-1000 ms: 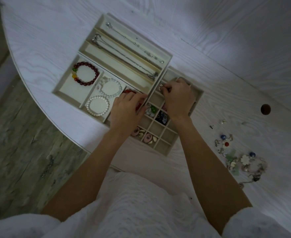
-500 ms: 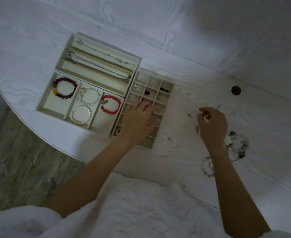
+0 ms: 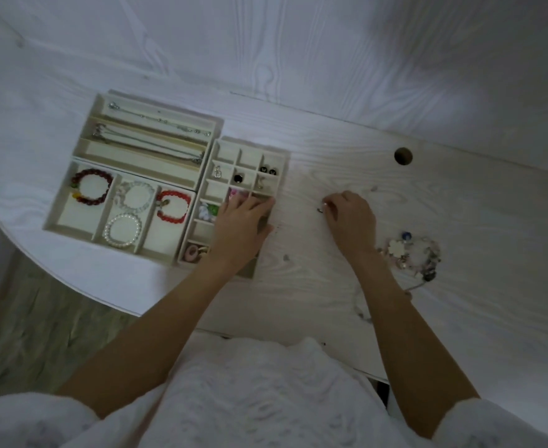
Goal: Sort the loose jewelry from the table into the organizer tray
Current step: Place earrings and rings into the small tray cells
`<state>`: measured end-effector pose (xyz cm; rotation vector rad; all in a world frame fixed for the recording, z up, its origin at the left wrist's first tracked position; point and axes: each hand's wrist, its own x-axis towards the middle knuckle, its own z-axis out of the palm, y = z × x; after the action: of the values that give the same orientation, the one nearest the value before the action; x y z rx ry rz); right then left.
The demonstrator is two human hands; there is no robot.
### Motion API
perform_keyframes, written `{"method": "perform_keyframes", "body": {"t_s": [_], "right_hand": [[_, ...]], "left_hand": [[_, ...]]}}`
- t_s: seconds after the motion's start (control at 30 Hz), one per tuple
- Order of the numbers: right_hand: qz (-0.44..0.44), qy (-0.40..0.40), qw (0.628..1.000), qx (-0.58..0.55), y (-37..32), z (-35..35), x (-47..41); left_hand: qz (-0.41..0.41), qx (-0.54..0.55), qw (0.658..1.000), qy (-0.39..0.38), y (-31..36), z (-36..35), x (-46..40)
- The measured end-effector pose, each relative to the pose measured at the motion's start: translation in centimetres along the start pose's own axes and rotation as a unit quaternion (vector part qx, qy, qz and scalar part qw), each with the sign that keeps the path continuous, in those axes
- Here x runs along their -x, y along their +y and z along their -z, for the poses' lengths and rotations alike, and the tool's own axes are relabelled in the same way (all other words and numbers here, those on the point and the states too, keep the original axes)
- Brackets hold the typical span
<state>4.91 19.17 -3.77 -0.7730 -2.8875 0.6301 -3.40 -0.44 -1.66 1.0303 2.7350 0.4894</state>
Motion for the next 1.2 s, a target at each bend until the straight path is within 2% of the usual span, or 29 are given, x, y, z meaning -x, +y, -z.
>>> {"method": "perform_keyframes", "body": {"t_s": [0.2,0.3,0.47,0.7,0.87,0.97,1.2], "right_hand": [[0.030,0.022,0.995,-0.097,0.7,0.7,-0.2],[0.020,-0.001,0.992,-0.122,0.8,1.1,-0.1],[-0.001,-0.034,0.996,-0.085,1.5,1.2,0.7],[-0.100,-0.030,0.992,-0.074,1.2,3.0,0.6],[-0.128,-0.109,0.986,0.006,-0.3,3.1,-1.1],[-0.122,-0.125,0.983,0.056,-0.6,2.8,-1.1],[-0.080,-0.079,0.994,-0.006,-0.6,1.9,0.2]], "left_hand": [[0.013,-0.015,1.000,0.009,0.3,-0.1,0.0],[0.020,-0.017,1.000,0.000,0.6,0.0,0.0],[0.025,-0.016,1.000,-0.001,0.7,0.1,0.1],[0.010,-0.003,1.000,0.005,0.1,0.1,-0.1],[0.009,0.013,1.000,0.010,-0.1,-0.2,0.0],[0.005,0.022,1.000,0.008,-0.2,-0.1,0.0],[-0.007,0.043,0.999,0.009,-0.5,-0.3,0.1]]}}
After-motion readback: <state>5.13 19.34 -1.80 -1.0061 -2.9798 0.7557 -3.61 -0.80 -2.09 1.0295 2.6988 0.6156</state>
